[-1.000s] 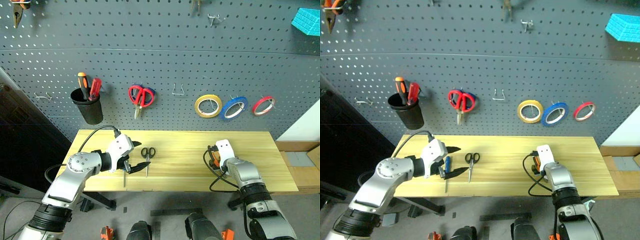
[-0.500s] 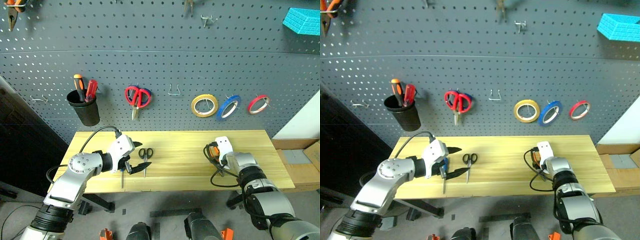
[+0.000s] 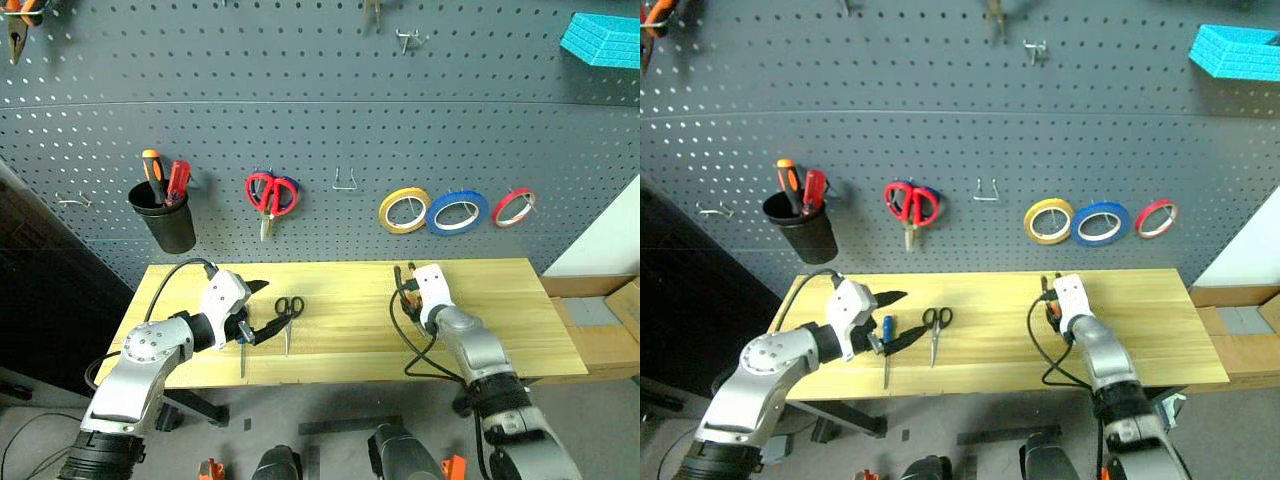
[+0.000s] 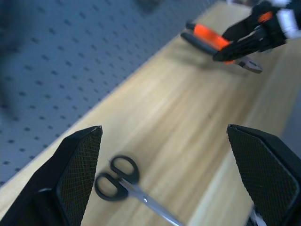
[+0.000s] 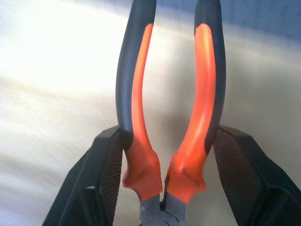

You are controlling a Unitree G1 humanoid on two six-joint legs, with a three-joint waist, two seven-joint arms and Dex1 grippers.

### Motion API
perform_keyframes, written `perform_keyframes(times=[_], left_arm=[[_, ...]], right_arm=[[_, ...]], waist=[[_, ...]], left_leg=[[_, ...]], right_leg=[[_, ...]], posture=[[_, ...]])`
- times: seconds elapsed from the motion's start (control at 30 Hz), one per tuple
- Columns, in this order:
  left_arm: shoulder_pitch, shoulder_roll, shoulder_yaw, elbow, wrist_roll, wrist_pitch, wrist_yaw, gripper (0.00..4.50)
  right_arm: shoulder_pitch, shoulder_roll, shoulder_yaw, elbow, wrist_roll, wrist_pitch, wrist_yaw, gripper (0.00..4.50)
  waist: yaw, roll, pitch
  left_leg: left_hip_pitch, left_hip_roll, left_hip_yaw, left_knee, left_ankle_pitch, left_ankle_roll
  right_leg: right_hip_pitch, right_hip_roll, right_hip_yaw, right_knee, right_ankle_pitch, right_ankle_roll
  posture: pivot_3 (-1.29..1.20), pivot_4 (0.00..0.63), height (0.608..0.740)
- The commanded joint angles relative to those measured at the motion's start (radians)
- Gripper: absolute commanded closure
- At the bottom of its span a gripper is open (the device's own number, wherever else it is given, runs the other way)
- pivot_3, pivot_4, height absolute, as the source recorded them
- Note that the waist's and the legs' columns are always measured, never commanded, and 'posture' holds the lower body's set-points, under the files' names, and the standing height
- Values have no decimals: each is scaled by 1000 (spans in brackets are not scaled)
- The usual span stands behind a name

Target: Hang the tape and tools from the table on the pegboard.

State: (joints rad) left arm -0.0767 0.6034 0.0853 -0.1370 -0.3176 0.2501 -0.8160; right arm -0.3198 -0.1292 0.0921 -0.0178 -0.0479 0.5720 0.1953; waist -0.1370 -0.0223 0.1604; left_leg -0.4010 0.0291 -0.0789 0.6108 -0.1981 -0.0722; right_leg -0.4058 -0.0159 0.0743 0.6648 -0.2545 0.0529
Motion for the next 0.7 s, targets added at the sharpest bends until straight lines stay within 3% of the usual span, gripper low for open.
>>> perform_keyframes(times=[0.03,0.23,0.47,0.7], left_arm=[[10,-29,96,-55,-94,11,31,0],[16,-42,147,-82,-139,34,63,0],[-28,-48,157,-128,-168,106,133,0],[-38,-70,147,-192,-165,142,202,0]], right_arm=[[1,31,62,-317,5,-68,1,1885],[-195,108,90,-312,-8,-170,-28,1885],[-540,174,37,93,1,-432,-80,1885],[-716,166,19,493,-33,-760,-126,1885]], waist=[[-1,0,0],[-1,0,0],[4,-1,3],[29,-5,19]], left_leg=[[0,0,0,0,0,0],[1,0,0,1,1,0],[1,0,0,0,1,1],[0,1,0,-4,0,1]], right_leg=[[0,0,0,0,0,0],[1,0,0,0,0,-1],[1,0,-1,-1,0,-1],[0,0,-1,-1,1,-5]], posture=[[-80,125,740],[-69,139,740],[-31,157,740],[30,176,740]])
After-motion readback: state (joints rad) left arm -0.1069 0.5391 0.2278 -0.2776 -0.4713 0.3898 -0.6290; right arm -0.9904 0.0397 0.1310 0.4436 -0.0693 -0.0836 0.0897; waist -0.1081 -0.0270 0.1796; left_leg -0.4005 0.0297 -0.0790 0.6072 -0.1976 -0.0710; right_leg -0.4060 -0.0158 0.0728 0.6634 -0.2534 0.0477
